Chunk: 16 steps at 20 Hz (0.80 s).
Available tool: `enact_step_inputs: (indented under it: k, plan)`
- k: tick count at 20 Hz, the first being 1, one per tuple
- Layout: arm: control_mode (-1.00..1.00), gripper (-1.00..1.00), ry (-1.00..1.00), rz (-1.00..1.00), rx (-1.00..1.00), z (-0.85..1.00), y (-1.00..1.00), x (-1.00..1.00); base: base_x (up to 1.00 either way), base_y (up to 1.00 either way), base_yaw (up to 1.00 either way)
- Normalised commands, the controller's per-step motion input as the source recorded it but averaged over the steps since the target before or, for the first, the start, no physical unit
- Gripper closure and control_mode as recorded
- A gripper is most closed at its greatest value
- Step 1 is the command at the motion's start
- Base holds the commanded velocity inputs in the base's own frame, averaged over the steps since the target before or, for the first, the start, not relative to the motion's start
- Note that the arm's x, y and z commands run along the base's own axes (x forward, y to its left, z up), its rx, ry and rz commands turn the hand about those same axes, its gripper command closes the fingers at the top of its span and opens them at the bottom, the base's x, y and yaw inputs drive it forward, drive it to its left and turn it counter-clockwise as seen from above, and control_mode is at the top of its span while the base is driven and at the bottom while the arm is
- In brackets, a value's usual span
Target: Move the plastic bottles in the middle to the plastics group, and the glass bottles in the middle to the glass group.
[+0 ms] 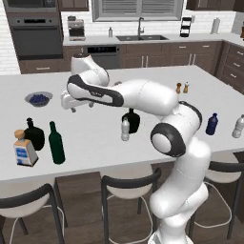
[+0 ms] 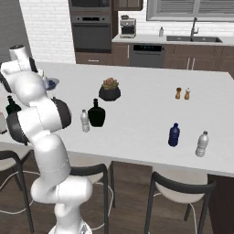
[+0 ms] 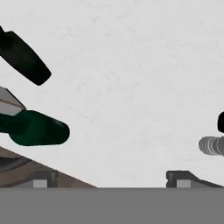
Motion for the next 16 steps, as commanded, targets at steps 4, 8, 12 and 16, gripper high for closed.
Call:
enact_step_inputs:
  k: [4, 8, 12, 16]
  plan:
    - [-1.0, -1.0, 0.0, 0.0, 0.0, -0.16, -1.0, -0.32, 0.0, 0.0, 0.0]
    - [-1.0, -1.0, 0.0, 0.0, 0.0, -0.26, -1.0, -0.41, 0.0, 0.0, 0.0]
    - [-1.0, -1.0, 0.02, 0.0, 0.0, -0.22, -1.0, -0.37, 0.0, 0.0, 0.0]
    - [-1.0, -1.0, 0.04, -0.03, 0.1, -0.21, -1.0, -0.14, 0.0, 0.0, 0.0]
